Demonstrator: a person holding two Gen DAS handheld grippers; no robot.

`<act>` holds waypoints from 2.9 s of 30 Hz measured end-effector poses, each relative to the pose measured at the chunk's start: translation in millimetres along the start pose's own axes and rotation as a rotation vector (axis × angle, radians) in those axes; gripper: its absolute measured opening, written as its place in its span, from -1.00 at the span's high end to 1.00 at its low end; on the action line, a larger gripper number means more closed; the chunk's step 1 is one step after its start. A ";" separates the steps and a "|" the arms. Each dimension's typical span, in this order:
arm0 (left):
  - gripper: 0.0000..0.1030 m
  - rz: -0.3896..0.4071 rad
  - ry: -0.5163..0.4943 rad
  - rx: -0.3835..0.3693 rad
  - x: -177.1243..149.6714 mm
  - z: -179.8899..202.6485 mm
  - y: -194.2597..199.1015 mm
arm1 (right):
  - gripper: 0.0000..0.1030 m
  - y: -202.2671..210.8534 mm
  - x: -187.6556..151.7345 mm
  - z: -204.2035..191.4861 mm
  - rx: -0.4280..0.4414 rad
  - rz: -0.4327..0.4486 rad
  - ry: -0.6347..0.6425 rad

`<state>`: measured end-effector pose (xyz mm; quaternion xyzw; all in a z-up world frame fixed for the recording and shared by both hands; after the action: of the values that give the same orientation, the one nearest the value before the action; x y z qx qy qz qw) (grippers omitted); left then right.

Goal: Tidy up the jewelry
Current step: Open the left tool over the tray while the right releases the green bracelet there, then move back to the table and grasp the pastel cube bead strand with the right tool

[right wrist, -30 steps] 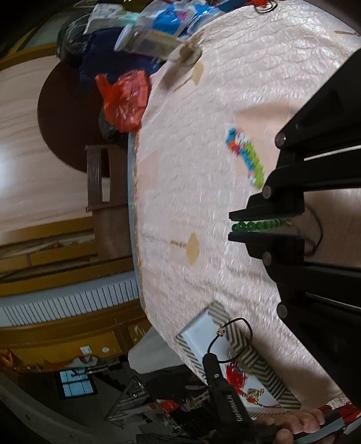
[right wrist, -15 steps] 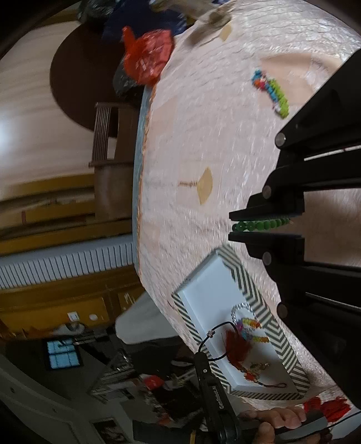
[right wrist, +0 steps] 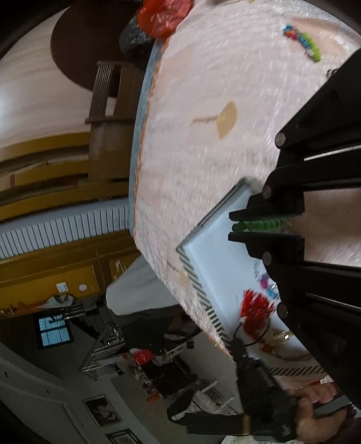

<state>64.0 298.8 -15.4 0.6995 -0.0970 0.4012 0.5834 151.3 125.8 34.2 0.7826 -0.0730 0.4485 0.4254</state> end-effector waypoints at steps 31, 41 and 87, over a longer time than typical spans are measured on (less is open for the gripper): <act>-0.12 -0.093 0.040 0.072 -53.5 -27.7 -20.4 | 0.85 -84.9 -54.7 -37.3 0.150 -0.241 -0.049; -0.32 -0.034 0.052 0.045 -43.2 -15.3 5.3 | 0.80 -60.4 -52.9 -26.3 0.133 -0.212 -0.050; -0.95 -0.054 -0.326 -0.206 -102.6 239.2 -0.1 | -0.39 52.2 -106.1 251.6 -0.375 -0.104 -0.303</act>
<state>103.6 50.8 -84.1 0.6940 -0.2119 0.2549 0.6391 224.2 -119.3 -74.9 0.7510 -0.1778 0.2823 0.5699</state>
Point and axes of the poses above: each gripper's, at about its wrist camera, not at the fingertips, and y roughly against the way its jaws point, z to its right, x to its top, the point moved 4 cm from there along -y, roughly the way its jaws point, and after that the axes turned 6 degrees about x, right-handed, at the moved point
